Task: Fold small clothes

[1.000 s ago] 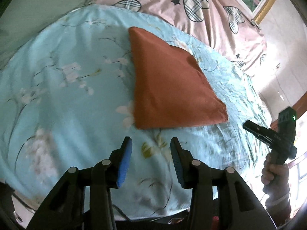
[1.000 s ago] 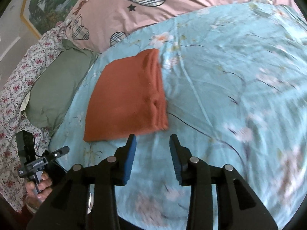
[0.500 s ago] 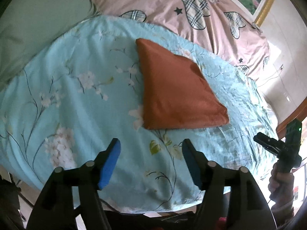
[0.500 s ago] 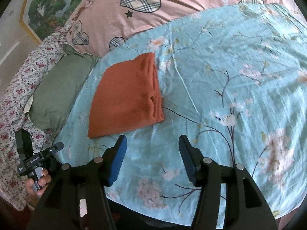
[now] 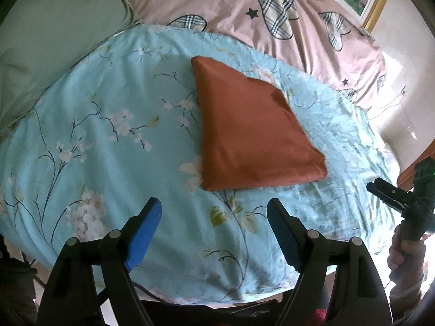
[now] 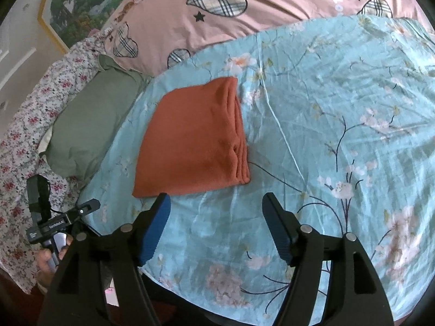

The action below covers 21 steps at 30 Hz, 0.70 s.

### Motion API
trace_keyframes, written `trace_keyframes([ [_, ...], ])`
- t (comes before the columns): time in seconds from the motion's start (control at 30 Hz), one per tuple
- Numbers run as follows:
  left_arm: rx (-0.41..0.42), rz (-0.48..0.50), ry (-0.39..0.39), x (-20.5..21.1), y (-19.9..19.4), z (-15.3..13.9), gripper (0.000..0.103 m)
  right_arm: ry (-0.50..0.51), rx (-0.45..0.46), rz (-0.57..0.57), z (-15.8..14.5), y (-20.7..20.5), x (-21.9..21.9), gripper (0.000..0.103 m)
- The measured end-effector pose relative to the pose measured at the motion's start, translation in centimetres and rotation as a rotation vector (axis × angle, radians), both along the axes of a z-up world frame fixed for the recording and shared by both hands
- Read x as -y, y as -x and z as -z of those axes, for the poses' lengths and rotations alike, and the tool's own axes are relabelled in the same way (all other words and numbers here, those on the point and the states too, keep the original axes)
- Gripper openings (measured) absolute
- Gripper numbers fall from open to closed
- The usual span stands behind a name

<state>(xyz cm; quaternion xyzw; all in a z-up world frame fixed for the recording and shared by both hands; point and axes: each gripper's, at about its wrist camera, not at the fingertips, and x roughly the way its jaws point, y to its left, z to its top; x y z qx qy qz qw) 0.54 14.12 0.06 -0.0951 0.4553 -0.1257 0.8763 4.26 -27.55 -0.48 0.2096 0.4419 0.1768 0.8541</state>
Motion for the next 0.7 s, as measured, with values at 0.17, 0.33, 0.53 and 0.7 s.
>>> trace_keyframes([
  [0.17, -0.037, -0.013, -0.080, 0.9, -0.9, 1.5, 0.080, 0.054, -0.031, -0.012, 1.4, -0.6, -1.3, 0.071],
  [0.33, -0.020, -0.011, -0.224, 2.6, -1.6, 1.8, 0.081, 0.153, -0.014, -0.037, 1.6, -1.0, -3.0, 0.082],
  [0.53, 0.003, -0.013, -0.306, 4.1, -2.2, 1.8, 0.083, 0.242, 0.011, -0.094, 1.2, -1.7, -4.9, 0.089],
  [0.7, 0.013, -0.020, -0.330, 4.3, -2.6, 1.2, 0.083, 0.261, 0.049, -0.126, -0.4, -2.0, -5.7, 0.093],
])
